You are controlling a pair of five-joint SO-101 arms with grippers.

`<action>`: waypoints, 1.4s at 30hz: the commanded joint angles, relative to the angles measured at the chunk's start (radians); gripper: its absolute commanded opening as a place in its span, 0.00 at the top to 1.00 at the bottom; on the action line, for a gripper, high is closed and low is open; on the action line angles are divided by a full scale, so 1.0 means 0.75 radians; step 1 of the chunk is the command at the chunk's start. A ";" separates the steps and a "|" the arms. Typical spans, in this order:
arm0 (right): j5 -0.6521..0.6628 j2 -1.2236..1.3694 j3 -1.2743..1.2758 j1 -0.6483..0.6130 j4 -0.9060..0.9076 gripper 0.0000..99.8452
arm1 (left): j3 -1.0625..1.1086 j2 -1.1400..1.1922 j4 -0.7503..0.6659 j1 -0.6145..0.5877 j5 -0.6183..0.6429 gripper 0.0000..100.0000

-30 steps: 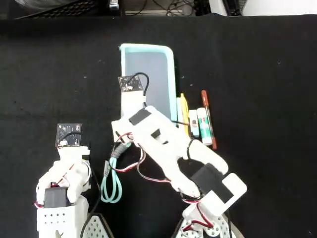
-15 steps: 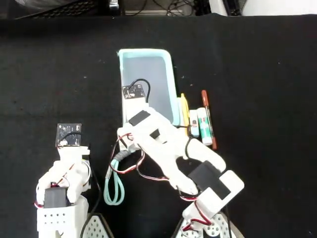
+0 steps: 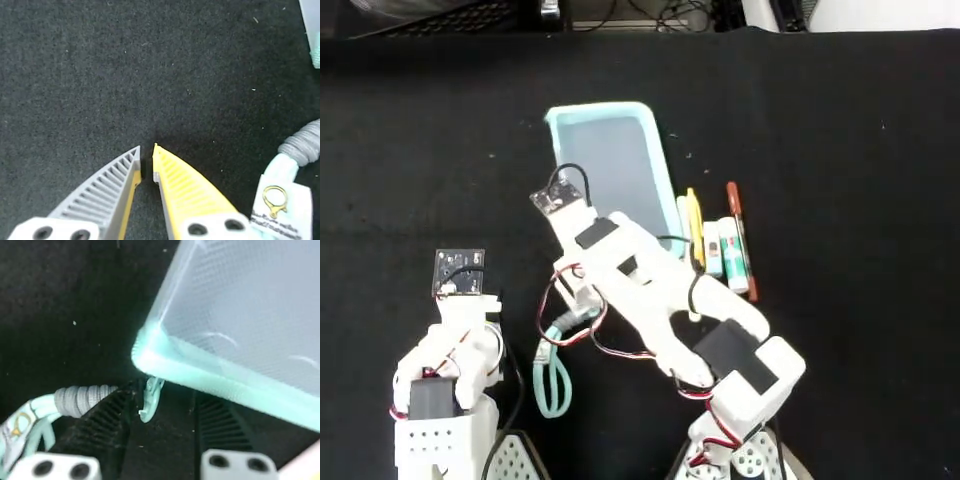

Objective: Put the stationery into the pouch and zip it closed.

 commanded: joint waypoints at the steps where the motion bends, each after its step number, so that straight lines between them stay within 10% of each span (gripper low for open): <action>1: 0.145 -0.007 -0.003 0.113 0.016 0.87 | 0.019 -0.006 -0.016 0.009 -0.008 0.94; 4: 0.182 -0.085 0.015 0.129 -0.049 0.99 | 0.019 -0.006 -0.016 0.009 -0.008 0.94; 27: 0.284 -0.803 0.574 0.086 -0.391 0.99 | 0.019 -0.012 -0.037 0.021 -0.014 0.94; 35: 0.483 -0.797 0.337 0.039 -0.307 0.99 | 0.019 -0.006 -0.761 0.132 -0.008 0.93; 42: 0.477 -0.803 0.193 0.049 -0.213 0.99 | 0.019 -0.008 -0.649 0.271 -0.004 0.88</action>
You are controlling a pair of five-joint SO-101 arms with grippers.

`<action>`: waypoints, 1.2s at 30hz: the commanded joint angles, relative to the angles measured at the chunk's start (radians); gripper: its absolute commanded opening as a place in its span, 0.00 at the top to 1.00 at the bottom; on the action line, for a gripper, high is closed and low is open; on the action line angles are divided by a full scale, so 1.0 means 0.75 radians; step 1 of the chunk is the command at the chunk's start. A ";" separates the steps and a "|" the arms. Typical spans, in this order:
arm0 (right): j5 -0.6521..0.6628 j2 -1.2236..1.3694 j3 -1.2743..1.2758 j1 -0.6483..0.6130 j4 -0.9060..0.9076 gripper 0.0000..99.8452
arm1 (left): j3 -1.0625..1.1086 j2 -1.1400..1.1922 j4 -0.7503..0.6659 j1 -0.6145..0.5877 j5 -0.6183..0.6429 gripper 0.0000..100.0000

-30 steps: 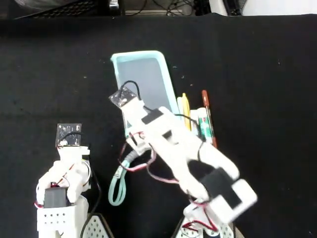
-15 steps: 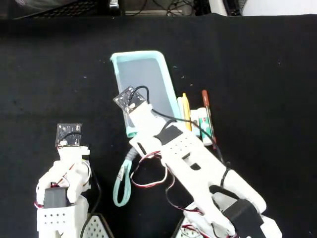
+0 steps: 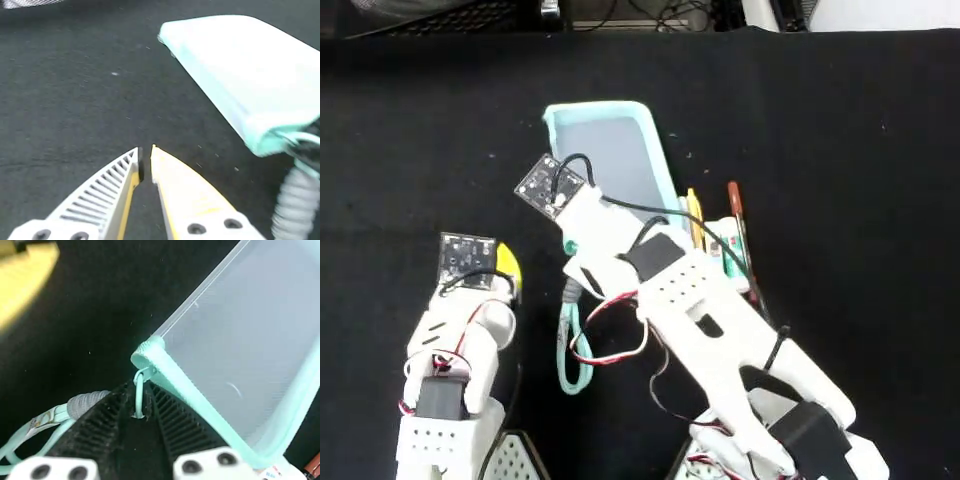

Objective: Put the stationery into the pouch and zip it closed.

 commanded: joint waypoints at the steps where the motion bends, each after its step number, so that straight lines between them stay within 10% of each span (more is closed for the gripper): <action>1: 0.008 -0.046 -0.081 0.010 0.010 0.99 | 0.019 -0.010 0.057 0.075 0.000 0.84; 11: -0.059 -0.046 0.060 0.012 -0.123 0.99 | 0.019 -0.008 0.041 0.081 0.426 0.70; 36: -0.092 -0.570 0.240 -0.106 0.012 0.99 | 0.015 -0.008 -0.025 0.138 0.438 0.70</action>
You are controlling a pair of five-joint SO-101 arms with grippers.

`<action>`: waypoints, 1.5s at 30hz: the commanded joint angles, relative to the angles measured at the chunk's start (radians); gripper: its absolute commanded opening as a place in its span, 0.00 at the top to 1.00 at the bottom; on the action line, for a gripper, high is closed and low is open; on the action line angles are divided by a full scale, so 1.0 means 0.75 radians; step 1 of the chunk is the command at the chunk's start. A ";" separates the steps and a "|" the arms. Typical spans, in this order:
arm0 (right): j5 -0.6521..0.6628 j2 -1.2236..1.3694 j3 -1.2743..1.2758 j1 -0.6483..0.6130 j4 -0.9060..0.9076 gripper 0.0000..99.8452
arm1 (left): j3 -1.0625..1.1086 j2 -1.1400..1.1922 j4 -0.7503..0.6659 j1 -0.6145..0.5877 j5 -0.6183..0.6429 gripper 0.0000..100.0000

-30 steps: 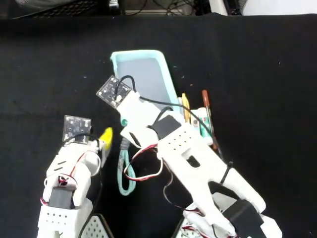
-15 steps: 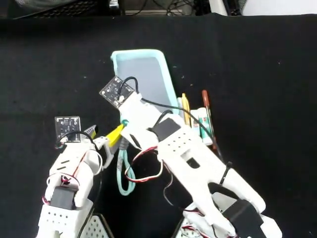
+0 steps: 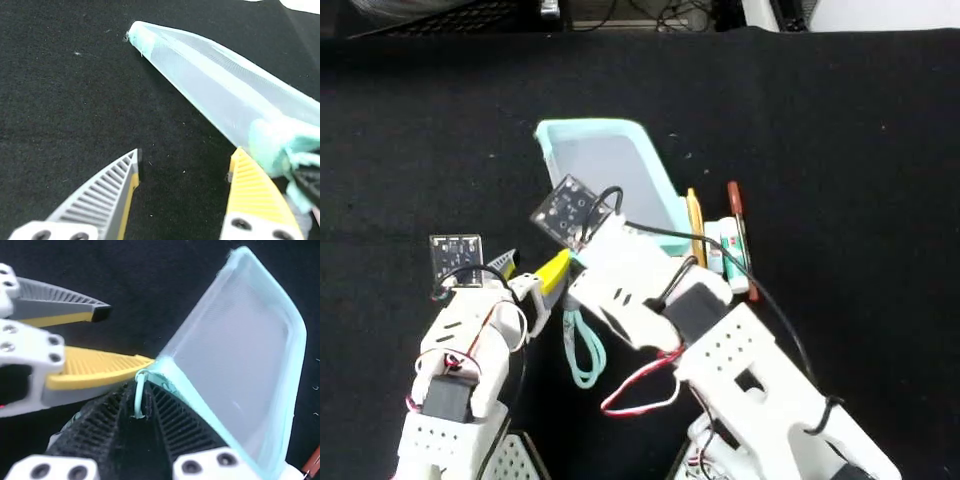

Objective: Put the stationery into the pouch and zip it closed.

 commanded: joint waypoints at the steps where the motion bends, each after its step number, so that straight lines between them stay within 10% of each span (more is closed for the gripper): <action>1: 0.002 -0.028 -0.011 -0.023 0.000 0.99 | 0.015 -0.008 -0.018 -0.009 0.004 0.70; 10: 0.057 0.034 -0.017 -0.023 -0.010 0.99 | -0.163 -0.008 0.229 -0.009 0.000 0.70; 28: 0.129 0.114 0.038 0.153 -0.133 0.99 | 0.021 -0.008 0.065 -0.048 -0.137 0.70; 45: -0.164 0.895 -0.429 0.151 0.068 0.84 | 0.019 -0.008 0.065 -0.230 -0.178 0.70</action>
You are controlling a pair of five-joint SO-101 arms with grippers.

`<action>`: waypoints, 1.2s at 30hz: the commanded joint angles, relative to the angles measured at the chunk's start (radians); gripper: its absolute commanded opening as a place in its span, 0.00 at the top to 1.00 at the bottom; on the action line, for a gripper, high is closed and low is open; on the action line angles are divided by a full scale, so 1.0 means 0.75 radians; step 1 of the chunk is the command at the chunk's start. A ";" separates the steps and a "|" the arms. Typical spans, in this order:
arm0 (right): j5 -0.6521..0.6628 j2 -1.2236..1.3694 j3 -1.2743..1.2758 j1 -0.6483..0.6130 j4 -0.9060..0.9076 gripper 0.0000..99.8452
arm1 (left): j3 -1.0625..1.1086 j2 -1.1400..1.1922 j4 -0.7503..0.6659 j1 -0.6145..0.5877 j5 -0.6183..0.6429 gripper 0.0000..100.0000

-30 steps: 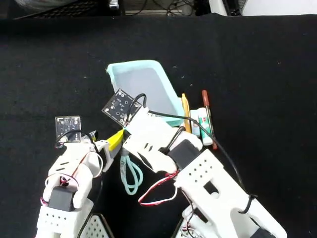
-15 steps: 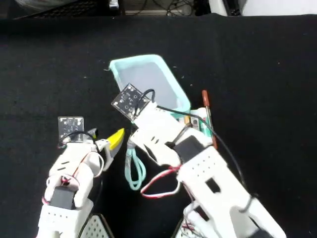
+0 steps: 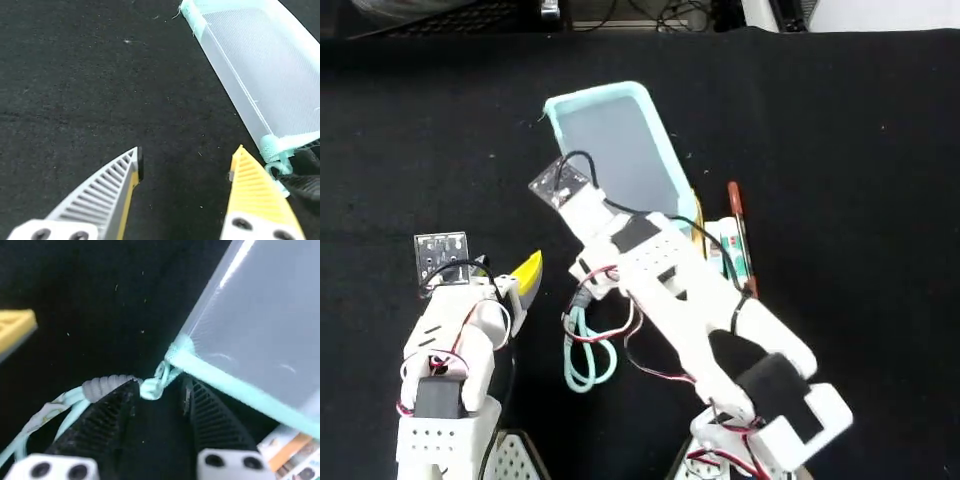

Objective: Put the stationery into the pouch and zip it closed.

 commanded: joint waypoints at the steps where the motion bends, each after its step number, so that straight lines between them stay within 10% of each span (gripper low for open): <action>1: -0.102 -0.026 -0.087 0.018 0.059 0.84 | 0.021 -0.008 -0.023 -0.007 0.000 0.70; 15: -0.229 0.244 -0.208 0.023 0.039 0.74 | 0.021 -0.008 -0.033 -0.005 0.000 0.70; 36: -0.082 0.279 -0.353 0.023 0.295 0.99 | 0.021 -0.010 -0.035 -0.003 0.000 0.70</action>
